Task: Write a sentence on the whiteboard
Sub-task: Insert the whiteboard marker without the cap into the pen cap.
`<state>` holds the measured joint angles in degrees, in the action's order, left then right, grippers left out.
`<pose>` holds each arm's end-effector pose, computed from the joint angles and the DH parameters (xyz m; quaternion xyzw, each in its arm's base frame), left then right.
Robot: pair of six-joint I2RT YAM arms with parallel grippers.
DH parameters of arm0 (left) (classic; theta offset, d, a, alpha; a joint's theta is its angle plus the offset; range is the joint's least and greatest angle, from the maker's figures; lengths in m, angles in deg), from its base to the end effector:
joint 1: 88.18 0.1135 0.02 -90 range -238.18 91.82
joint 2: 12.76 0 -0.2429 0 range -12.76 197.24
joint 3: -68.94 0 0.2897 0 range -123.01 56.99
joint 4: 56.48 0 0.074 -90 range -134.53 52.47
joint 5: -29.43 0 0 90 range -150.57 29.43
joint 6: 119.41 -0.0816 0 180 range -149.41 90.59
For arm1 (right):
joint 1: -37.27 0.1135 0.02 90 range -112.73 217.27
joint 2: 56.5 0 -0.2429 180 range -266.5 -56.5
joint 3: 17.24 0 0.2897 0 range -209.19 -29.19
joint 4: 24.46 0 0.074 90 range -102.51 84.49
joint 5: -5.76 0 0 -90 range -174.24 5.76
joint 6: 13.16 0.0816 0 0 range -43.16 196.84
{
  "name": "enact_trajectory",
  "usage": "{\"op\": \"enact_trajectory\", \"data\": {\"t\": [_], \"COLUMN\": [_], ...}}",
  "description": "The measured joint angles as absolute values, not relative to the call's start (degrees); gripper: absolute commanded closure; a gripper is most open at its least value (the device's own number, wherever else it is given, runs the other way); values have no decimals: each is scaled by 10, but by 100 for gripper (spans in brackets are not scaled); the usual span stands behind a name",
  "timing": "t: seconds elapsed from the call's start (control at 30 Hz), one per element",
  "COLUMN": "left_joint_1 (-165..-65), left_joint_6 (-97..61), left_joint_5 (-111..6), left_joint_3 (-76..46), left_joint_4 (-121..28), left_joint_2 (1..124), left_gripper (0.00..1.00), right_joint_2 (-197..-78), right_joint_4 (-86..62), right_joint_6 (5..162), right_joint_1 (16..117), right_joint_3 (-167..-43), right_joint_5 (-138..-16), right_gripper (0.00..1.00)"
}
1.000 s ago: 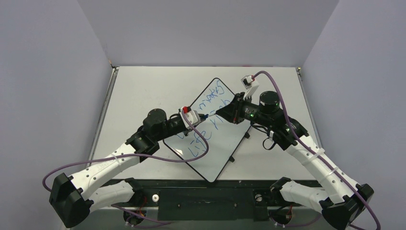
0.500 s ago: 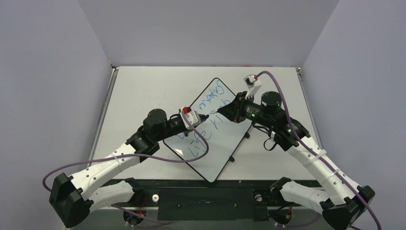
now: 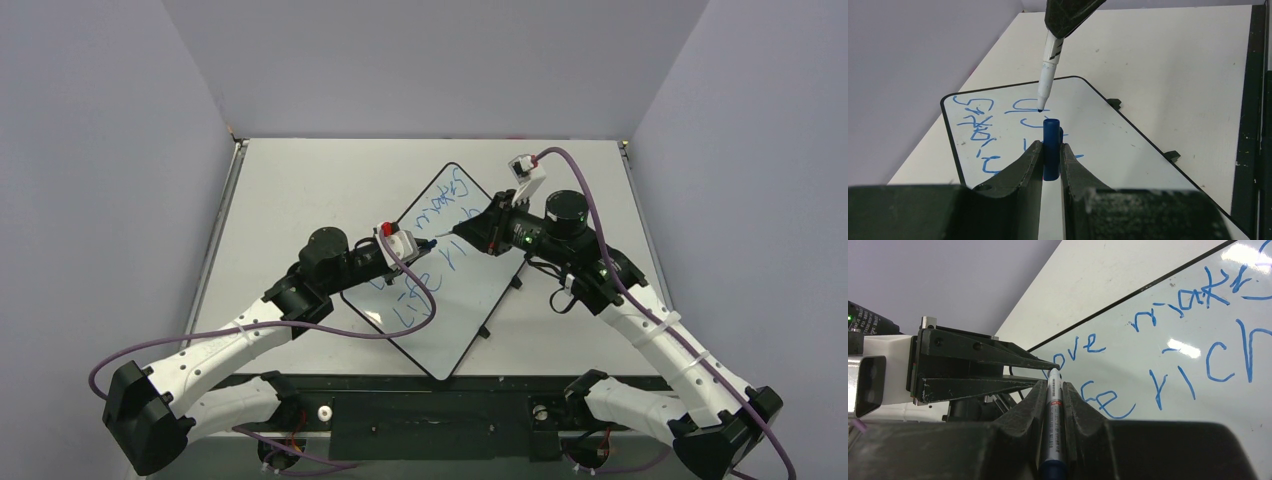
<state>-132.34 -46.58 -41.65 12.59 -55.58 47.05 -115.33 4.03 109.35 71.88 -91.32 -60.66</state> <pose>0.2239 -0.2543 0.2945 0.4651 0.5654 -0.2737 0.6238 0.2437 0.2078 0.3635 -0.1409 0.7649 0.4695 0.4179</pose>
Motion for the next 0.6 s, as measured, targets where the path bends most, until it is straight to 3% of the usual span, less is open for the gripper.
{"op": "enact_trajectory", "data": {"t": [0.6], "left_joint_1": [-1322], "left_joint_6": [-459], "left_joint_5": [-413], "left_joint_3": [126], "left_joint_4": [-558], "left_joint_2": [470], "left_gripper": [100], "right_joint_2": [-1160], "right_joint_4": [36], "right_joint_6": [1097], "right_joint_1": [723], "right_joint_3": [-908], "right_joint_5": [-605], "right_gripper": [100]}}
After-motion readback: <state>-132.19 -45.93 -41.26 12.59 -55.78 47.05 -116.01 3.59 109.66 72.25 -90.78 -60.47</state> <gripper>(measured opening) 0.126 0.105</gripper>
